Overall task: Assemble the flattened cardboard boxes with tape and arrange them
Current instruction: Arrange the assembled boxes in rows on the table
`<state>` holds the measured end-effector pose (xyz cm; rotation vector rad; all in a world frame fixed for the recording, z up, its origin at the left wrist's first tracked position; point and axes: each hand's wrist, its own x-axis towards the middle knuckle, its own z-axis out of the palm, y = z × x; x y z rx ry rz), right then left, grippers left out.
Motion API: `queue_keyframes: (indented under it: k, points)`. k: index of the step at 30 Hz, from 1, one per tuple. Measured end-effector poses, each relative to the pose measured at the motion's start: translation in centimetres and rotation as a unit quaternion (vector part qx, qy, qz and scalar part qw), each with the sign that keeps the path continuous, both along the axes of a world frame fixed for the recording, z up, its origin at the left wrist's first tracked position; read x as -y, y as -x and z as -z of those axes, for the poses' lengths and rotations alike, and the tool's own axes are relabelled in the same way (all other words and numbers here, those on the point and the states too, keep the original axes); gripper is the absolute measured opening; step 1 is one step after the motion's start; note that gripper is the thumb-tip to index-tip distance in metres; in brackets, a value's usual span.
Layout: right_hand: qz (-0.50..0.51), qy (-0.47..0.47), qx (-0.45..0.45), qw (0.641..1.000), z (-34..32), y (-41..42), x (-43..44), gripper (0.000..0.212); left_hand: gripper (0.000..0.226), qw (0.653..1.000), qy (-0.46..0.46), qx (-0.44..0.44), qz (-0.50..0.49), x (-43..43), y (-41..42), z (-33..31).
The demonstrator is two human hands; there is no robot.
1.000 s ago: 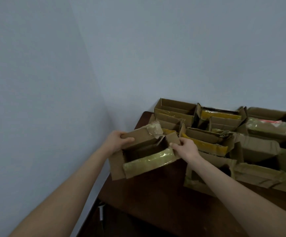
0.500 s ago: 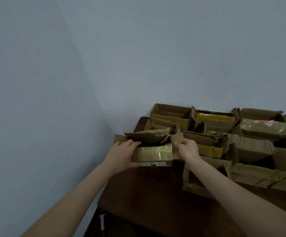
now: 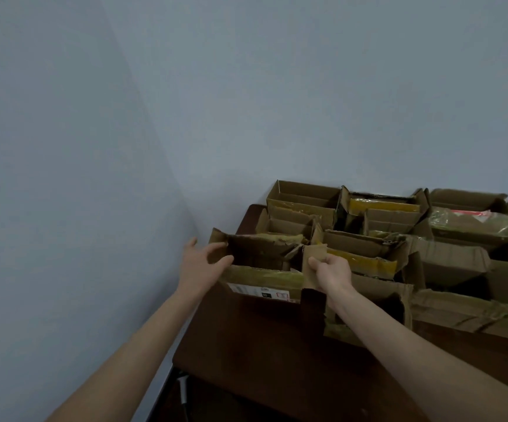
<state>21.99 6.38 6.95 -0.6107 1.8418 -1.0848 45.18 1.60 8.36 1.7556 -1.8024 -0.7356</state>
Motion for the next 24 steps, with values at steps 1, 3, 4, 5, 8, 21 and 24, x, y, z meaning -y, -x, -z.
queue_keyframes:
  k: [1,3,4,5,8,21,24]
  points:
    - [-0.009,0.001,-0.004,1.000,0.1,0.0,-0.1,0.032,0.039,0.997,-0.067,-0.045,-0.002,0.3,0.0,-0.1]
    - [-0.034,-0.004,-0.029,0.999,0.2,-0.1,-0.4,0.029,0.054,0.983,-0.162,-0.085,0.011,0.6,0.1,0.3]
    - [-0.056,-0.012,-0.055,0.997,0.4,-0.1,-0.6,0.028,0.060,0.981,-0.182,-0.067,0.023,0.5,0.3,0.6]
    - [-0.084,-0.025,-0.090,0.992,0.6,-0.1,-0.7,0.027,0.065,0.980,-0.194,-0.042,0.033,0.6,0.4,1.1]
    - [-0.163,-0.066,-0.227,0.958,0.5,-0.3,-1.1,0.044,0.078,0.971,-0.228,0.028,0.063,1.0,1.0,2.4]
    - [-0.209,-0.071,-0.478,0.850,0.6,1.8,-2.6,0.048,0.088,0.967,-0.195,0.042,0.155,3.1,5.6,4.6]
    - [-0.185,-0.073,-0.483,0.853,0.8,2.9,-2.7,0.055,0.075,0.989,-0.096,0.033,0.106,2.6,5.9,4.9]
